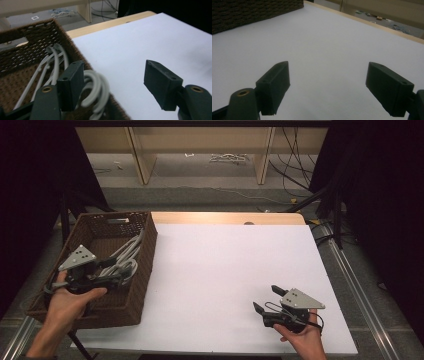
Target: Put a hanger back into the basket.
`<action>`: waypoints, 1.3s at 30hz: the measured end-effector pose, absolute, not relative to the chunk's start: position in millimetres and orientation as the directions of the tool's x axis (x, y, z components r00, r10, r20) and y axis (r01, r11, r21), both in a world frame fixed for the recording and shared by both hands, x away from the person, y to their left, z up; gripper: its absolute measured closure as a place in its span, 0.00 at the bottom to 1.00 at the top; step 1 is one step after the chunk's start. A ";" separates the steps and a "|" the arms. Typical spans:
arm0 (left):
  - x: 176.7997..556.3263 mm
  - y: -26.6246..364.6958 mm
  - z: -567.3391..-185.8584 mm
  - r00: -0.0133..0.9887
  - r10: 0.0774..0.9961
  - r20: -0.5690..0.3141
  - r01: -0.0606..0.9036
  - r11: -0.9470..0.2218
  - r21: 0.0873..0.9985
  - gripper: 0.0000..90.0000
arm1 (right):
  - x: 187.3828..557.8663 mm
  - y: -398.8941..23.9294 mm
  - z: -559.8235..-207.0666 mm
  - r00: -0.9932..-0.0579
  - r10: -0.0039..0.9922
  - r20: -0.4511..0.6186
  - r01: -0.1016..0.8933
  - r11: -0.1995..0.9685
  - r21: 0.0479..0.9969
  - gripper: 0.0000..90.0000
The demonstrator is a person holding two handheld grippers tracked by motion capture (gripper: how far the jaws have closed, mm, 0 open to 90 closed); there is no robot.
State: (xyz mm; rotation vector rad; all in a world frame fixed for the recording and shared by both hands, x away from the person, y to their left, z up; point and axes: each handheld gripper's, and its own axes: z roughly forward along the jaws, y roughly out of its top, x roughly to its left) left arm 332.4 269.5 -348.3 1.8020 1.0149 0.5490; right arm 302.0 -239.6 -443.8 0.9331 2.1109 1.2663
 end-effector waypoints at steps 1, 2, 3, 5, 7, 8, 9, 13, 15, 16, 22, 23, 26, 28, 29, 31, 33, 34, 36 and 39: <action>330.0 263.4 -347.9 0.554 0.829 -0.073 0.387 -0.179 0.904 0.35 | 302.1 -239.6 -443.8 -0.638 0.767 -0.072 0.297 0.331 0.896 0.23; 328.7 260.2 -347.1 0.562 0.824 -0.074 0.383 -0.180 0.906 0.34 | 301.9 -239.6 -443.6 -0.638 0.766 -0.073 0.297 0.332 0.895 0.23; 326.7 254.8 -346.8 0.567 0.820 -0.077 0.375 -0.173 0.911 0.33 | 302.5 -238.6 -444.6 -0.640 0.765 -0.069 0.287 0.321 0.902 0.23; 323.0 243.9 -346.5 0.588 0.805 -0.077 0.362 -0.177 0.915 0.33 | 302.6 -238.6 -444.3 -0.643 0.763 -0.073 0.285 0.326 0.902 0.23; 318.8 230.4 -347.8 0.607 0.791 -0.070 0.351 -0.188 0.917 0.32 | 302.4 -238.2 -444.8 -0.639 0.766 -0.070 0.283 0.318 0.905 0.23; 317.9 227.6 -348.3 0.608 0.790 -0.074 0.351 -0.184 0.918 0.30 | 301.9 -239.5 -443.7 -0.640 0.766 -0.068 0.292 0.324 0.900 0.23; 315.6 221.0 -349.3 0.612 0.787 -0.082 0.349 -0.176 0.921 0.28 | 302.2 -239.2 -444.3 -0.643 0.764 -0.057 0.292 0.314 0.903 0.23; 311.9 201.1 -352.5 0.650 0.755 -0.082 0.318 -0.173 0.932 0.27 | 302.0 -240.6 -444.1 -0.642 0.765 -0.041 0.299 0.299 0.906 0.23; 312.3 192.3 -354.5 0.656 0.750 -0.087 0.309 -0.161 0.937 0.25 | 301.1 -240.8 -443.4 -0.644 0.765 -0.025 0.315 0.295 0.902 0.23; 313.2 187.4 -355.6 0.662 0.744 -0.092 0.308 -0.158 0.938 0.25 | 301.8 -240.8 -443.7 -0.643 0.765 -0.032 0.300 0.291 0.909 0.23; 316.5 170.0 -362.3 0.679 0.727 -0.105 0.291 -0.134 0.947 0.25 | 300.2 -240.6 -442.8 -0.653 0.756 0.038 0.302 0.215 0.929 0.22; 316.9 167.7 -364.2 0.683 0.724 -0.100 0.280 -0.133 0.951 0.25 | 298.4 -242.4 -440.7 -0.645 0.764 0.027 0.305 0.224 0.926 0.22; 315.9 162.1 -371.6 0.689 0.717 -0.100 0.264 -0.120 0.957 0.25 | 296.6 -242.2 -438.8 -0.644 0.765 0.026 0.293 0.215 0.932 0.22; 314.4 159.3 -377.2 0.696 0.712 -0.098 0.260 -0.123 0.958 0.25 | 294.2 -241.4 -437.2 -0.644 0.764 0.030 0.288 0.205 0.935 0.22; 313.3 157.9 -380.9 0.700 0.707 -0.098 0.256 -0.122 0.959 0.24 | 294.5 -240.9 -437.5 -0.650 0.760 0.032 0.277 0.198 0.940 0.22; 310.3 155.7 -387.4 0.703 0.706 -0.086 0.241 -0.123 0.963 0.24 | 292.8 -240.2 -436.5 -0.652 0.758 0.031 0.270 0.194 0.943 0.22; 307.7 153.5 -394.6 0.716 0.695 -0.069 0.227 -0.139 0.964 0.22 | 290.6 -239.0 -435.3 -0.650 0.759 0.033 0.268 0.188 0.945 0.22; 306.5 152.5 -397.7 0.720 0.691 -0.058 0.219 -0.147 0.965 0.22 | 288.5 -238.8 -433.7 -0.651 0.759 0.034 0.276 0.195 0.941 0.21; 303.5 150.6 -403.1 0.721 0.690 -0.063 0.219 -0.141 0.965 0.20 | 287.3 -236.2 -433.5 -0.655 0.755 0.037 0.262 0.180 0.948 0.20; 299.0 150.4 -412.5 0.726 0.684 -0.063 0.214 -0.138 0.967 0.19 | 283.3 -233.5 -433.0 -0.661 0.750 0.036 0.271 0.194 0.943 0.19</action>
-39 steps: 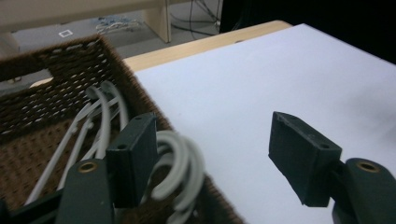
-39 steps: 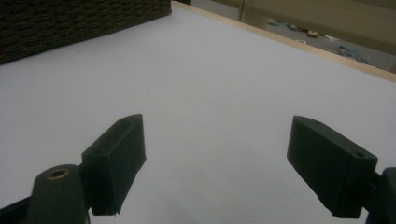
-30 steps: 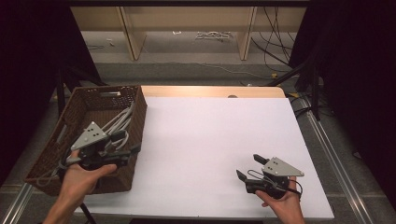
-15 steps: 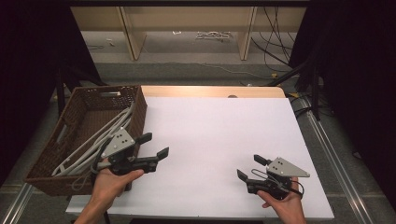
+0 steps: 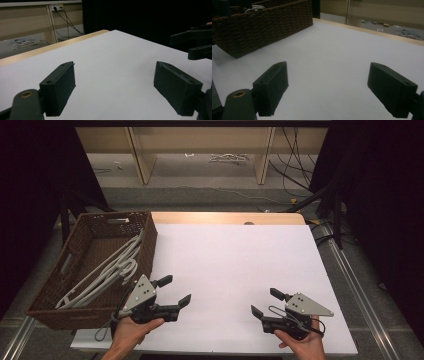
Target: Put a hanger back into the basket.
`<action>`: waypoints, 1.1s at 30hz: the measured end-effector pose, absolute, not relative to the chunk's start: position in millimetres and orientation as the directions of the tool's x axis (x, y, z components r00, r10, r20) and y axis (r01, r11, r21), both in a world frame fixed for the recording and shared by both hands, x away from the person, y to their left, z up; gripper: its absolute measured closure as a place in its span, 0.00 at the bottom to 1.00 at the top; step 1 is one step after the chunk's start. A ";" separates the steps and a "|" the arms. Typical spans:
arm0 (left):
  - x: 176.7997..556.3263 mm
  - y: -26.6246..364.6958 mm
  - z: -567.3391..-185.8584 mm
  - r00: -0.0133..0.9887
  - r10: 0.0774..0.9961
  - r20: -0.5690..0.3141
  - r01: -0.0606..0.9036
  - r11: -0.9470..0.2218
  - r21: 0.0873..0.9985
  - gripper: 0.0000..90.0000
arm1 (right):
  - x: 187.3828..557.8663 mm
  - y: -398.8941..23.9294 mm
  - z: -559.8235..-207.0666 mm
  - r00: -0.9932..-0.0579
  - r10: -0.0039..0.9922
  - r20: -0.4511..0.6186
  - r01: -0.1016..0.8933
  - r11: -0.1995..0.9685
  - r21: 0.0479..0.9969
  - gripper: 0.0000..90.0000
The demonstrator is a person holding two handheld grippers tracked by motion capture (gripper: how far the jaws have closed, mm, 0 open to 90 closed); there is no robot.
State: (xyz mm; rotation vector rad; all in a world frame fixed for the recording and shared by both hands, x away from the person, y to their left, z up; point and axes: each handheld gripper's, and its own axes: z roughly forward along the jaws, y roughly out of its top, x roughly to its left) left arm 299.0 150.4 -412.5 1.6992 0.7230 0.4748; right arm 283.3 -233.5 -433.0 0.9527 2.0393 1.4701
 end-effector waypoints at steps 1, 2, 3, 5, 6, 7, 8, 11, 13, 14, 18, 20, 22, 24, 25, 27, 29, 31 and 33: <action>297.4 150.5 -415.8 0.723 0.687 -0.072 0.219 -0.129 0.967 0.19 | 282.4 -231.4 -434.0 -0.664 0.747 0.045 0.275 0.187 0.943 0.19; 296.5 151.1 -418.9 0.725 0.686 -0.067 0.213 -0.131 0.968 0.19 | 281.2 -231.5 -433.6 -0.670 0.742 0.038 0.281 0.205 0.938 0.19; 296.0 151.4 -421.3 0.726 0.685 -0.070 0.214 -0.128 0.968 0.19 | 280.7 -230.0 -434.5 -0.663 0.747 0.044 0.282 0.195 0.939 0.19; 294.1 152.9 -427.8 0.724 0.687 -0.064 0.212 -0.133 0.968 0.19 | 279.6 -229.4 -434.4 -0.673 0.738 0.050 0.290 0.201 0.936 0.18; 292.7 153.1 -430.4 0.718 0.692 -0.069 0.219 -0.130 0.967 0.19 | 278.5 -228.9 -434.5 -0.662 0.748 0.044 0.285 0.197 0.938 0.18; 291.9 153.6 -432.7 0.719 0.690 -0.080 0.228 -0.125 0.966 0.19 | 277.5 -227.9 -434.9 -0.666 0.744 0.048 0.281 0.190 0.941 0.18; 291.3 154.2 -434.5 0.720 0.688 -0.093 0.240 -0.122 0.963 0.19 | 276.2 -227.1 -435.4 -0.663 0.747 0.049 0.276 0.184 0.943 0.18; 287.1 155.0 -436.9 0.712 0.696 -0.096 0.250 -0.123 0.960 0.19 | 270.8 -226.4 -436.8 -0.669 0.741 0.054 0.291 0.195 0.937 0.18; 283.6 156.0 -436.6 0.710 0.698 -0.089 0.245 -0.127 0.961 0.19 | 267.5 -227.0 -437.3 -0.666 0.745 0.045 0.291 0.204 0.935 0.18; 281.7 155.9 -436.3 0.711 0.698 -0.083 0.237 -0.127 0.963 0.19 | 264.7 -226.9 -437.4 -0.659 0.751 0.050 0.295 0.196 0.935 0.18; 277.5 155.1 -434.8 0.720 0.691 -0.065 0.224 -0.143 0.964 0.19 | 257.4 -229.9 -437.4 -0.658 0.751 0.051 0.289 0.190 0.938 0.18; 278.8 154.6 -435.1 0.719 0.692 -0.064 0.225 -0.144 0.964 0.19 | 257.0 -229.5 -438.1 -0.662 0.747 0.064 0.282 0.169 0.944 0.18; 279.9 154.2 -435.3 0.720 0.692 -0.057 0.218 -0.148 0.965 0.19 | 256.8 -231.2 -436.4 -0.656 0.753 0.051 0.289 0.188 0.939 0.18; 280.7 154.1 -435.6 0.721 0.690 -0.061 0.222 -0.146 0.964 0.19 | 258.5 -230.3 -437.6 -0.666 0.744 0.058 0.273 0.171 0.947 0.18; 280.5 153.9 -435.6 0.720 0.691 -0.065 0.225 -0.145 0.964 0.19 | 257.9 -232.2 -436.5 -0.656 0.753 0.042 0.281 0.191 0.941 0.18; 281.2 153.5 -435.5 0.729 0.683 -0.056 0.212 -0.147 0.966 0.19 | 258.1 -232.4 -436.8 -0.656 0.753 0.045 0.282 0.189 0.941 0.18; 280.4 152.9 -435.5 0.723 0.689 -0.057 0.221 -0.152 0.963 0.19 | 258.6 -233.0 -436.4 -0.655 0.755 0.039 0.276 0.190 0.942 0.18; 280.4 152.9 -435.6 0.722 0.689 -0.058 0.223 -0.152 0.963 0.19 | 259.9 -232.4 -437.2 -0.660 0.749 0.049 0.268 0.175 0.948 0.18; 280.8 153.3 -435.6 0.721 0.690 -0.056 0.222 -0.153 0.963 0.19 | 260.1 -233.5 -437.3 -0.650 0.759 0.037 0.262 0.179 0.948 0.18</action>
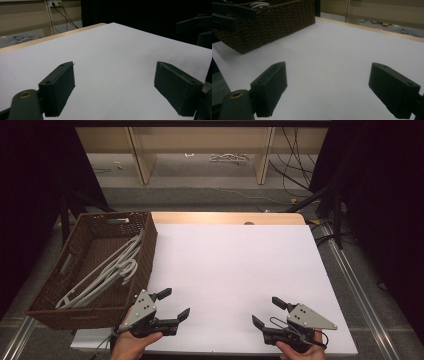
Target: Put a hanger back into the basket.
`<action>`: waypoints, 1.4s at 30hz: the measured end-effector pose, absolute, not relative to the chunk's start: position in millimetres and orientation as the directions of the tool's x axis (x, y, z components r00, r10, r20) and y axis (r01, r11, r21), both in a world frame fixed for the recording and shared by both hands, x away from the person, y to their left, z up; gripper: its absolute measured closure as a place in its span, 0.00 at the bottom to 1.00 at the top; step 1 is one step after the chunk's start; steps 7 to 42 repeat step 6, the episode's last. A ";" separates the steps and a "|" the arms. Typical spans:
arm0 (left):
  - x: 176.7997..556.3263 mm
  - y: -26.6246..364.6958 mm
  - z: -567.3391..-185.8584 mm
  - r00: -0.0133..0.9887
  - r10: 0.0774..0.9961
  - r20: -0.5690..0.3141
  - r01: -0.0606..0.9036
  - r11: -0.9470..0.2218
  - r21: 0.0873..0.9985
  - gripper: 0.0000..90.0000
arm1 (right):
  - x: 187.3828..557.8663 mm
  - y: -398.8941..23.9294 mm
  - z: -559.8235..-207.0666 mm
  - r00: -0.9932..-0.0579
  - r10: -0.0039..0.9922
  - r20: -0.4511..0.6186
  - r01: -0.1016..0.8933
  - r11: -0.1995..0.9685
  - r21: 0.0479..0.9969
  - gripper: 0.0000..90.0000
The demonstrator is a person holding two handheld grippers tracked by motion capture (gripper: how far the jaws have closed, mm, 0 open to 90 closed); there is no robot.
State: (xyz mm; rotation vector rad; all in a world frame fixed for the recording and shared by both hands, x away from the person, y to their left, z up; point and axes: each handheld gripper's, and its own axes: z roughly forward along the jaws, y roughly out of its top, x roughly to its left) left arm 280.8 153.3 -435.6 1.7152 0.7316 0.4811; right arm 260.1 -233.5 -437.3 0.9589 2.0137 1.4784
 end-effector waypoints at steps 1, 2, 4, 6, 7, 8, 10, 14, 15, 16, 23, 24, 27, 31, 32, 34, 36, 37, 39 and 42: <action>280.4 153.3 -435.8 0.716 0.695 -0.070 0.232 -0.142 0.962 0.19 | 260.2 -233.7 -437.1 -0.650 0.759 0.037 0.264 0.181 0.947 0.18; 281.2 153.8 -435.7 0.722 0.689 -0.063 0.221 -0.144 0.965 0.19 | 260.5 -233.5 -437.1 -0.650 0.759 0.037 0.263 0.179 0.948 0.18; 280.9 154.2 -435.0 0.719 0.692 -0.063 0.222 -0.143 0.965 0.19 | 259.7 -232.7 -437.5 -0.652 0.756 0.057 0.286 0.176 0.942 0.18; 281.1 154.4 -435.3 0.720 0.691 -0.063 0.224 -0.146 0.964 0.19 | 260.1 -234.0 -437.0 -0.648 0.761 0.033 0.276 0.194 0.941 0.18; 281.1 154.4 -435.3 0.720 0.691 -0.063 0.224 -0.146 0.964 0.19 | 260.1 -234.0 -437.0 -0.648 0.761 0.033 0.276 0.194 0.941 0.18; 281.1 154.4 -435.3 0.720 0.691 -0.063 0.224 -0.146 0.964 0.19 | 260.1 -234.0 -437.0 -0.648 0.761 0.033 0.276 0.194 0.941 0.18; 281.1 154.4 -435.3 0.720 0.691 -0.063 0.224 -0.146 0.964 0.19 | 260.1 -234.0 -437.0 -0.648 0.761 0.033 0.276 0.194 0.941 0.18; 281.1 154.4 -435.3 0.720 0.691 -0.063 0.224 -0.146 0.964 0.19 | 260.1 -234.0 -437.0 -0.648 0.761 0.033 0.276 0.194 0.941 0.18; 281.1 154.4 -435.3 0.720 0.691 -0.063 0.224 -0.146 0.964 0.19 | 260.1 -234.0 -437.0 -0.648 0.761 0.033 0.276 0.194 0.941 0.18; 281.1 154.4 -435.3 0.720 0.691 -0.063 0.224 -0.146 0.964 0.19 | 260.1 -234.0 -437.0 -0.648 0.761 0.033 0.276 0.194 0.941 0.18; 281.1 154.4 -435.3 0.720 0.691 -0.063 0.224 -0.146 0.964 0.19 | 260.1 -234.0 -437.0 -0.648 0.761 0.033 0.276 0.194 0.941 0.18; 281.1 154.4 -435.3 0.720 0.691 -0.063 0.224 -0.146 0.964 0.19 | 260.1 -234.0 -437.0 -0.648 0.761 0.033 0.276 0.194 0.941 0.18; 281.1 154.4 -435.3 0.720 0.691 -0.063 0.224 -0.146 0.964 0.19 | 260.1 -234.0 -437.0 -0.648 0.761 0.033 0.276 0.194 0.941 0.18; 281.1 154.4 -435.3 0.720 0.691 -0.063 0.224 -0.146 0.964 0.19 | 260.1 -234.0 -437.0 -0.648 0.761 0.033 0.276 0.194 0.941 0.18; 281.1 154.4 -435.3 0.720 0.691 -0.063 0.224 -0.146 0.964 0.19 | 260.1 -234.0 -437.0 -0.648 0.761 0.033 0.276 0.194 0.941 0.18; 281.1 154.4 -435.3 0.720 0.691 -0.063 0.224 -0.146 0.964 0.19 | 260.1 -234.0 -437.0 -0.648 0.761 0.033 0.276 0.194 0.941 0.18; 281.1 154.4 -435.3 0.720 0.691 -0.063 0.224 -0.146 0.964 0.19 | 260.1 -234.0 -437.0 -0.648 0.761 0.033 0.276 0.194 0.941 0.18; 281.1 154.4 -435.3 0.720 0.691 -0.063 0.224 -0.146 0.964 0.19 | 260.1 -234.0 -437.0 -0.648 0.761 0.033 0.276 0.194 0.941 0.18; 281.1 154.4 -435.3 0.720 0.691 -0.063 0.224 -0.146 0.964 0.19 | 260.1 -234.0 -437.0 -0.648 0.761 0.033 0.276 0.194 0.941 0.18; 281.1 154.4 -435.3 0.720 0.691 -0.063 0.224 -0.146 0.964 0.19 | 260.1 -234.0 -437.0 -0.648 0.761 0.033 0.276 0.194 0.941 0.18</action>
